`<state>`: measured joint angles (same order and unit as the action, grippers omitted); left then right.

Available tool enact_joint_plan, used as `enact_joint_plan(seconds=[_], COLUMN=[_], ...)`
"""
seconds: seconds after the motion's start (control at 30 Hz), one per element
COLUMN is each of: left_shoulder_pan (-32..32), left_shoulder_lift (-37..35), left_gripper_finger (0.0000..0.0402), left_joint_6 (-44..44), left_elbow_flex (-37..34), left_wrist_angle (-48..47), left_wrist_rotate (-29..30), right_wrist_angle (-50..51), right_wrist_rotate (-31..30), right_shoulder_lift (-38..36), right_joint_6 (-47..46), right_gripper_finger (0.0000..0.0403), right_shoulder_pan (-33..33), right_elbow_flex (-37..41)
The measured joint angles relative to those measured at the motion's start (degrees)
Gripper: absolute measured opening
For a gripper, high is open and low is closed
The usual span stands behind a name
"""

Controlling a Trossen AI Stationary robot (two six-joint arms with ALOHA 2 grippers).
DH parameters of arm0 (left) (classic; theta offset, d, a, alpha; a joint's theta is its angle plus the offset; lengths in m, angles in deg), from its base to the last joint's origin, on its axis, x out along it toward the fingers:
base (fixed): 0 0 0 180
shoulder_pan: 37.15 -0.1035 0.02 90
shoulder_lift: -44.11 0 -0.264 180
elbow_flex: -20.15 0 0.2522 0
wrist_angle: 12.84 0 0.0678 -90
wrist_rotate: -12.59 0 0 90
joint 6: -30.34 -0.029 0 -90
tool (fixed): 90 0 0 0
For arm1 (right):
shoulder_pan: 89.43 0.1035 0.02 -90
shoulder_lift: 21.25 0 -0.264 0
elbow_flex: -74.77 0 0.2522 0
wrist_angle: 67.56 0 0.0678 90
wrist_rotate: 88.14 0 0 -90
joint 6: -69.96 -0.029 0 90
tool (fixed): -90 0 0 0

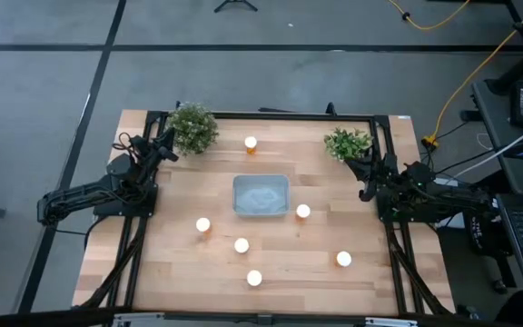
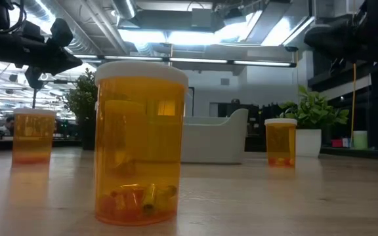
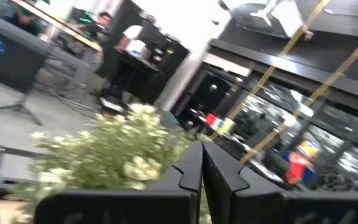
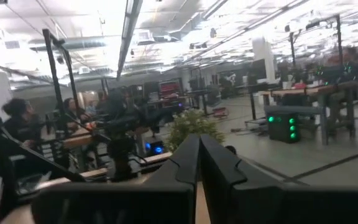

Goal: Pick and place pill bottles into a basket
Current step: Put the orange pill bottle into the gray bin

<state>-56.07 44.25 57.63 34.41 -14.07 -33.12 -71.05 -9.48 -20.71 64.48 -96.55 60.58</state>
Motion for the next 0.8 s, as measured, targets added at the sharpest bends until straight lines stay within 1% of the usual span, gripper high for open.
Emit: enact_joint_plan(seconds=[0.07, 0.13, 0.23, 0.3, 0.43, 0.6, 0.8], left_shoulder_pan=[0.0, 0.0, 0.0, 0.0, 0.0, 0.1, 0.1], left_shoulder_lift=[0.0, 0.0, 0.2, 0.4, 0.4, 0.4, 0.5], left_gripper_finger=[0.0006, 0.0006, 0.0006, 0.0006, 0.0006, 0.0006, 0.0006], left_joint_6=[0.1, -0.7, -5.6, -8.7, -12.3, -10.7, -10.6], left_elbow_flex=[0.0, 0.0, 0.0, 0.0, 0.0, 0.0, 0.0], left_wrist_angle=[-0.1, -1.0, -2.6, -3.1, -4.4, -6.2, -6.3], left_wrist_rotate=[1.0, -0.4, -8.1, -10.8, -11.4, -15.0, -14.4], right_wrist_angle=[0.3, 0.5, 0.7, 0.7, 0.9, 1.0, 1.0], right_wrist_rotate=[0.0, 0.0, 0.0, 0.0, -0.3, -1.0, -3.7], right_shoulder_lift=[0.0, 0.0, 0.0, 0.0, 0.0, 0.0, 0.0], right_joint_6=[1.0, 1.3, 1.2, 0.7, -1.6, -1.7, -1.8], right_gripper_finger=[0.0019, 0.0019, 0.0019, 0.0019, 0.0019, 0.0019, 0.0019], right_shoulder_pan=[0.0, 0.0, 0.0, 0.0, 0.0, 0.0, 0.0], right_elbow_flex=[0.0, 0.0, 0.0, 0.0, 0.0, 0.0, 0.0])
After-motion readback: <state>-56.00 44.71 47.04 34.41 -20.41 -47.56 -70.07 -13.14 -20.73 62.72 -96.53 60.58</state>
